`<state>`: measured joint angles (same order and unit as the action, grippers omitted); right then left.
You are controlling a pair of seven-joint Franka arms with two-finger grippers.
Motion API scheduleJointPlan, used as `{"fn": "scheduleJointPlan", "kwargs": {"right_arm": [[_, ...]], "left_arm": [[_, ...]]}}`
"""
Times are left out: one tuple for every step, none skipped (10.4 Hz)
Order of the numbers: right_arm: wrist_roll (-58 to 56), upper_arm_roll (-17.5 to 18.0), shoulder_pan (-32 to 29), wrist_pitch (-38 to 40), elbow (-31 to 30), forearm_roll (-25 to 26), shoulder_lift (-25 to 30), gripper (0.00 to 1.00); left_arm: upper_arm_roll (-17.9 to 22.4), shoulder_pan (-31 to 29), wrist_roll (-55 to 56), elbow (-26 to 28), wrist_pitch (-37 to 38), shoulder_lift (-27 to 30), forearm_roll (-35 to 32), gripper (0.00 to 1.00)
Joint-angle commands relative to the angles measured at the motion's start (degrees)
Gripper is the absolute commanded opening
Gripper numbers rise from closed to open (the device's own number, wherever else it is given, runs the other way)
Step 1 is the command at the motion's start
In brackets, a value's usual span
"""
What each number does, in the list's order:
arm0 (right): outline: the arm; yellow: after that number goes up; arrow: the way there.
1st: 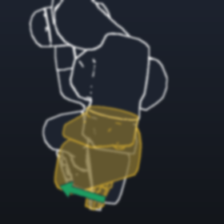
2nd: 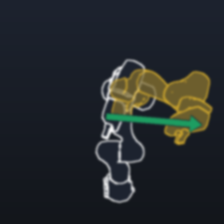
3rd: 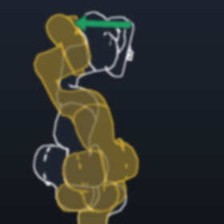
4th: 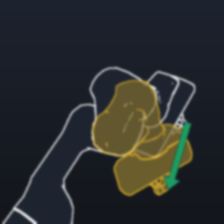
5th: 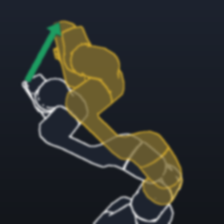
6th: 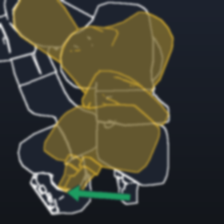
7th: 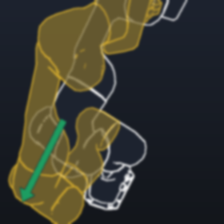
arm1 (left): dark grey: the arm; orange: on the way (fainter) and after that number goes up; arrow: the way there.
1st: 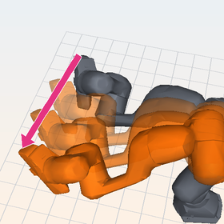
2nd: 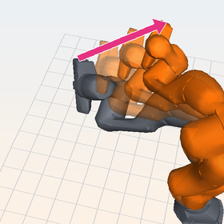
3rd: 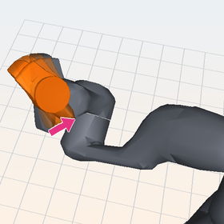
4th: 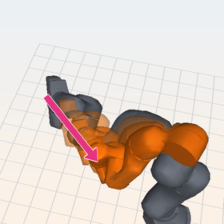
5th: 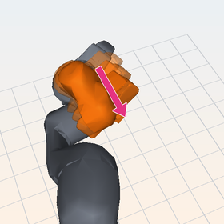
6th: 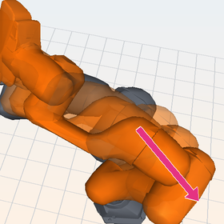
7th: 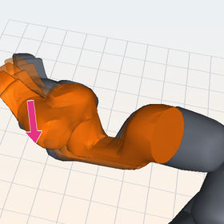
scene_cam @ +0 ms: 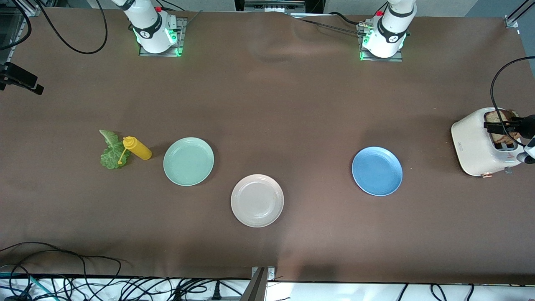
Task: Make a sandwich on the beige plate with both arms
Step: 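Move the left gripper to the toaster and grasp a bread slice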
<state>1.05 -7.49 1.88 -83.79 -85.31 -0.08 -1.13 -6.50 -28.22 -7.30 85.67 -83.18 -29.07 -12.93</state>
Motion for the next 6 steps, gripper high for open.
{"fn": "scheduleJointPlan", "kwargs": {"right_arm": [[-0.3,-0.1,0.1,1.0,0.8,0.4,0.3,1.00],[-0.3,-0.1,0.1,1.0,0.8,0.4,0.3,1.00],[-0.3,0.0,0.1,1.0,0.8,0.4,0.3,1.00],[-0.3,0.0,0.1,1.0,0.8,0.4,0.3,1.00],[-0.3,0.0,0.1,1.0,0.8,0.4,0.3,1.00],[-0.3,0.0,0.1,1.0,0.8,0.4,0.3,1.00]], "left_arm": [[-0.3,-0.1,0.2,-0.1,0.8,-0.1,-2.4,0.84],[-0.3,-0.1,-0.1,-0.4,1.7,-0.1,-2.6,0.56],[-0.2,0.0,-0.1,-0.6,2.6,0.0,-2.7,0.33],[-0.3,0.1,-0.1,-0.6,3.5,0.1,-3.8,0.17],[-0.4,0.4,-0.2,-0.7,4.6,0.1,-5.3,0.04],[-0.4,0.5,-0.3,-0.7,5.0,0.1,-6.4,0.00]]}}
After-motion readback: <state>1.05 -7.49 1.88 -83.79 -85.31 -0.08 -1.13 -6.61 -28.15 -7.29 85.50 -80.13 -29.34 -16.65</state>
